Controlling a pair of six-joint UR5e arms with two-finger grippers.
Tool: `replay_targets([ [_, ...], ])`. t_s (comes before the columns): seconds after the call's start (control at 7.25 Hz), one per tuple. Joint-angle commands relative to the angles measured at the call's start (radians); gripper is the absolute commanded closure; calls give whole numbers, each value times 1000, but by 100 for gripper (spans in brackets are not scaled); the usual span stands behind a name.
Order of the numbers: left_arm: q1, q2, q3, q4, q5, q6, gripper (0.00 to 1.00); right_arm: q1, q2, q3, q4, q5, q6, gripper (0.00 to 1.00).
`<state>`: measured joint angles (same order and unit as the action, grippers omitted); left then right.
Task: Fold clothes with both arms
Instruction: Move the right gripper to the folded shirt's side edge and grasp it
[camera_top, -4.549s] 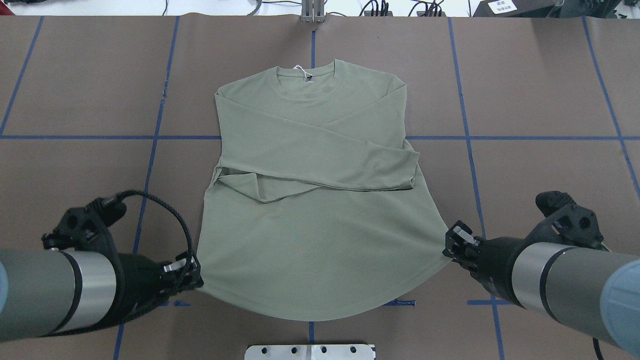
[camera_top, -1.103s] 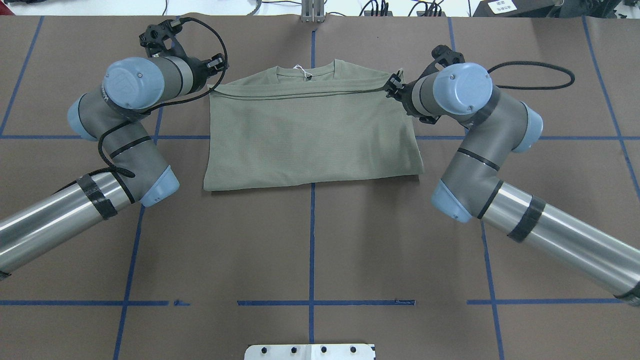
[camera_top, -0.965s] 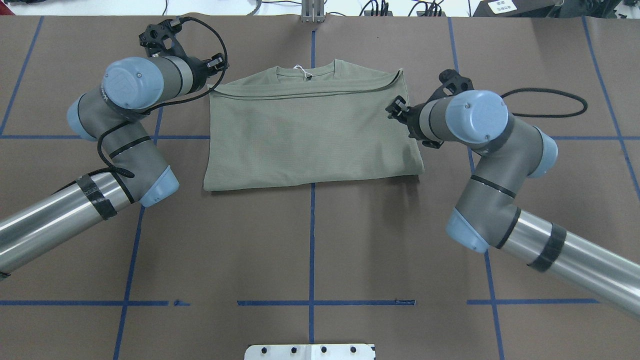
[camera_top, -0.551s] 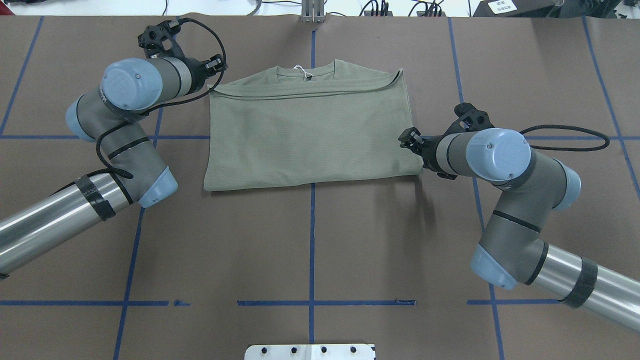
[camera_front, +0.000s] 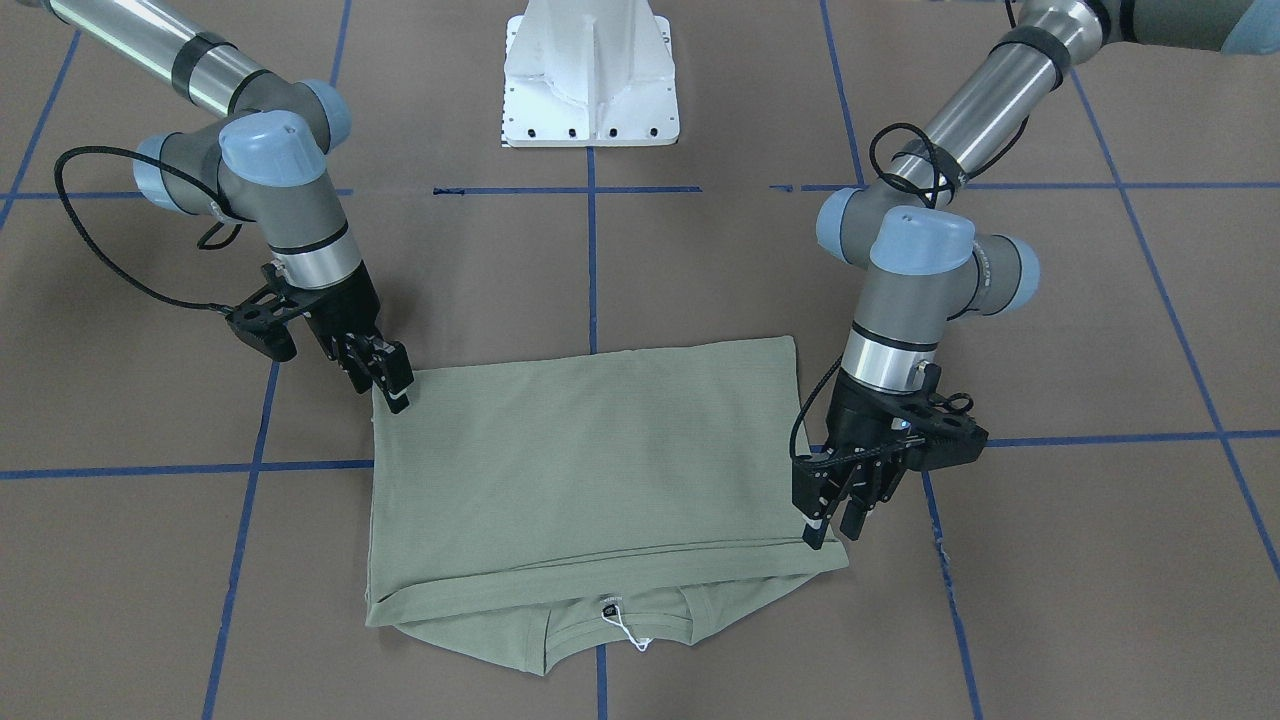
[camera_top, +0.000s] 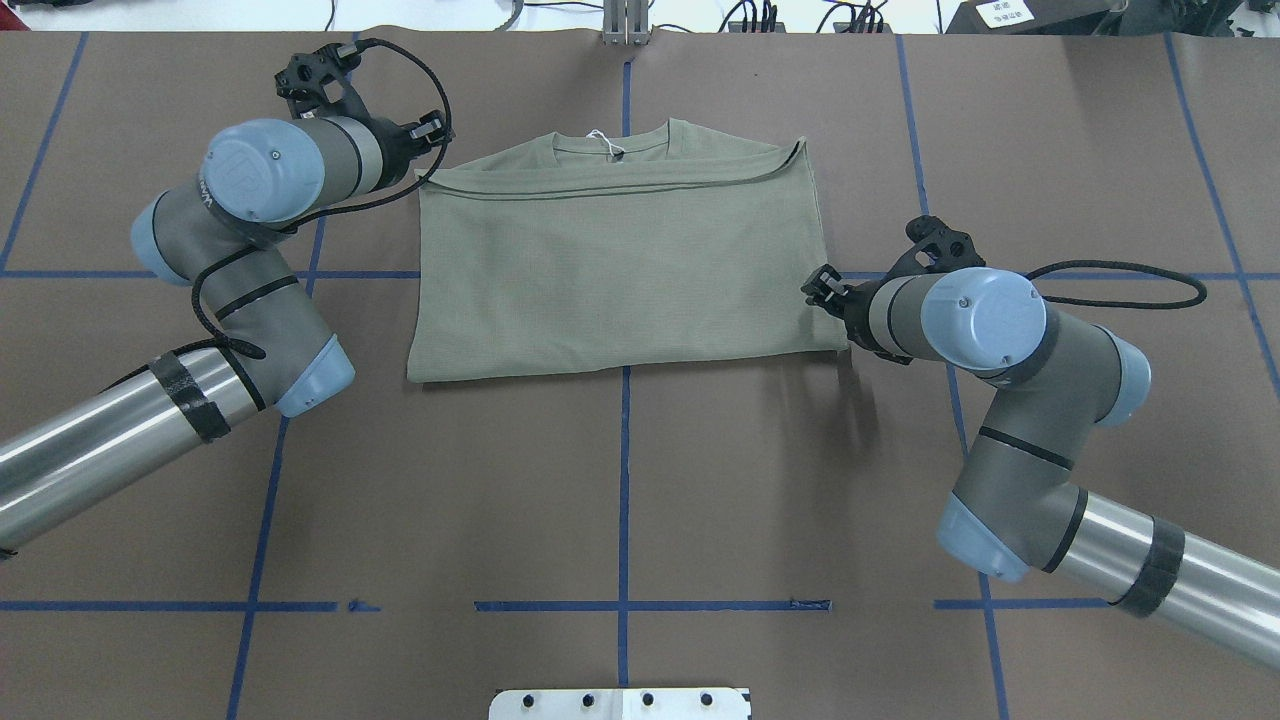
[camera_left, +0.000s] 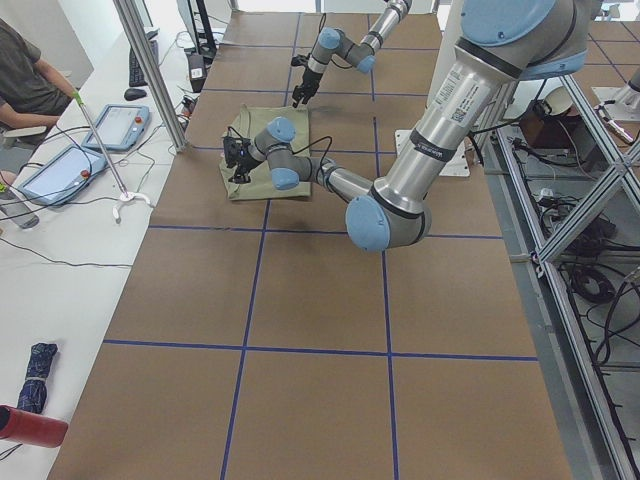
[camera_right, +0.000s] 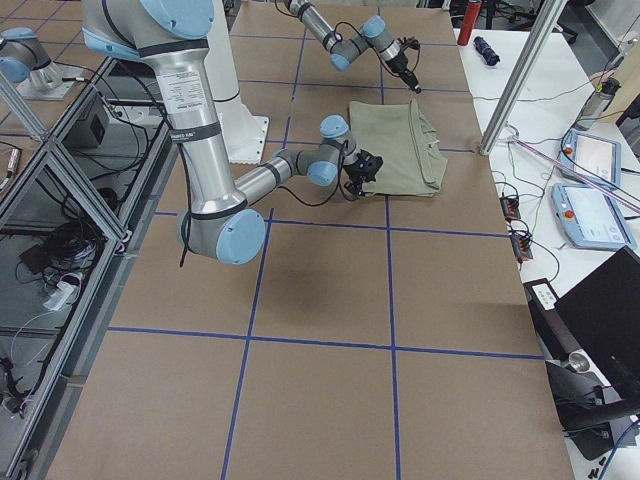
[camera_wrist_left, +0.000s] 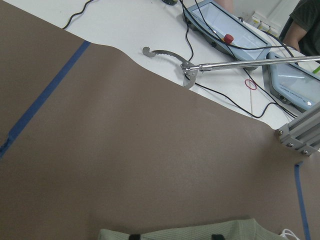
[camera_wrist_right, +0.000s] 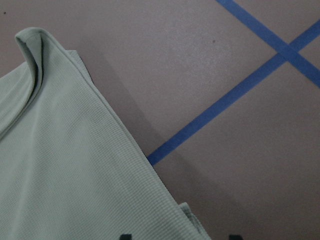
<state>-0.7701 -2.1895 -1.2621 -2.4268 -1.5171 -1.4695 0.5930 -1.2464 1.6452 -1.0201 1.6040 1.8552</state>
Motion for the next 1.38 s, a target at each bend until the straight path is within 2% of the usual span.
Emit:
replay_targets([
  [0.0,0,-1,0,0,0,0,43,-1,-7,-4,0,1,-2,79],
  [0.14,0,-3,0,0,0,0,43,-1,-10,-1,0,1,-2,100],
  [0.28,2,-3,0,0,0,0,43,-1,-10,11,0,1,-1,100],
  [0.69,5,-3,0,-2,0,-8,43,-22,-82,160,-25,7,7,100],
  [0.96,6,-4,-8,-2,0,-11,43,-99,-225,316,-26,5,31,100],
  [1.24,24,-1,-43,-2,0,-14,43,-241,-416,503,-26,7,134,100],
])
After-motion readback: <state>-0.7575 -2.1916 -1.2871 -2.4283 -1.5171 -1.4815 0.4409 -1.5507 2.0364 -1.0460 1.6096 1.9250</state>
